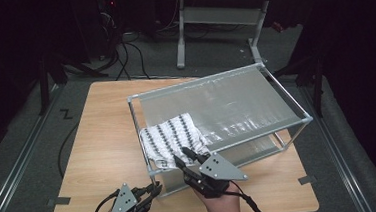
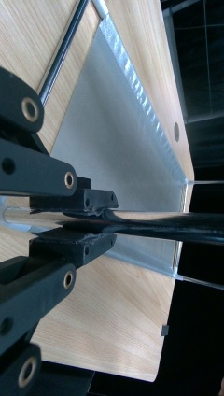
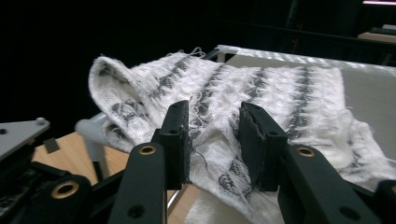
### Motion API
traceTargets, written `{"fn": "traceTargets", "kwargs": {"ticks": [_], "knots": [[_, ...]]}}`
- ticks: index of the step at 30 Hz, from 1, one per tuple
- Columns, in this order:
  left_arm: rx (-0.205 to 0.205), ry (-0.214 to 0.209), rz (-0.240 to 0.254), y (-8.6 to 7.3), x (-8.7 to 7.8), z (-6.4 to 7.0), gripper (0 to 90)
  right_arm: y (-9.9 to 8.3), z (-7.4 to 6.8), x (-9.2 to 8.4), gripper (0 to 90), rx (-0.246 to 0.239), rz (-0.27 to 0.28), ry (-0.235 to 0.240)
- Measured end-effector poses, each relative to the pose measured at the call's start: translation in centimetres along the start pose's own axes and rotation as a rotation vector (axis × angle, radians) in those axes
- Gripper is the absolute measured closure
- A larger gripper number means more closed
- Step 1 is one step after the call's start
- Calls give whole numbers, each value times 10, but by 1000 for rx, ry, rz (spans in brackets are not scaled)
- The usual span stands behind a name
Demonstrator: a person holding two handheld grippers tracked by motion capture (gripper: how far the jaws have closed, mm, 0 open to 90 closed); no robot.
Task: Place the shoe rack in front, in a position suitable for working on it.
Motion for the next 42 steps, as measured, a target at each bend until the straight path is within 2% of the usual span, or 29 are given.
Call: {"fn": "traceTargets", "kwargs": {"ticks": [4, 6, 10, 11, 12, 15, 17, 18, 20, 21, 22, 27, 31, 37, 42], "knots": [[0, 1, 0, 0, 0, 0, 806, 2, -9, 2, 628, -14, 0, 13], [0, 1, -1, 0, 0, 0, 806, 4, -8, 2, 605, -22, -1, -3], [0, 0, -1, 0, 0, 0, 806, 13, -3, 1, 450, 13, 34, -17], [0, 0, -1, 0, 0, 0, 806, 13, -3, 1, 450, 13, 34, -17], [1, 0, -1, 0, 0, 0, 806, 14, 0, 4, 348, 35, 22, -25], [2, 1, -2, 0, 0, 0, 806, 11, 3, 7, 321, 46, 4, -38], [1, 1, -2, 0, 0, 0, 806, 2, 3, 14, 302, 68, -47, -31], [2, 1, -2, 0, 0, 0, 806, 0, 3, 15, 316, 71, -46, -28], [2, 1, -2, 0, 0, 0, 806, 0, 1, 15, 402, 74, -51, -9], [2, 1, -2, 0, 0, 0, 806, 0, 1, 15, 402, 74, -51, -9], [2, 2, -3, 0, 0, 0, 806, 0, 0, 15, 489, 71, -61, 5], [2, 2, -4, 0, 0, 0, 806, -1, 0, 15, 657, 69, -77, 23], [4, -1, -4, 0, 0, 1, 806, -1, 0, 15, 779, 46, -77, 35], [4, -3, -4, 0, 0, 1, 806, 0, 2, 14, 813, 40, -63, 45], [4, -3, -3, 0, 1, 1, 806, 11, 11, 4, 813, 30, -17, 10]]}}
Point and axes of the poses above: each handheld gripper's, and its own axes: x roughly forward along the jaws, y roughly out of its top, z roughly to its right, the point moved 10 cm from there along x, roughly forward along the jaws, and after that the axes turned 6 degrees about -x, right-handed, at the moved point
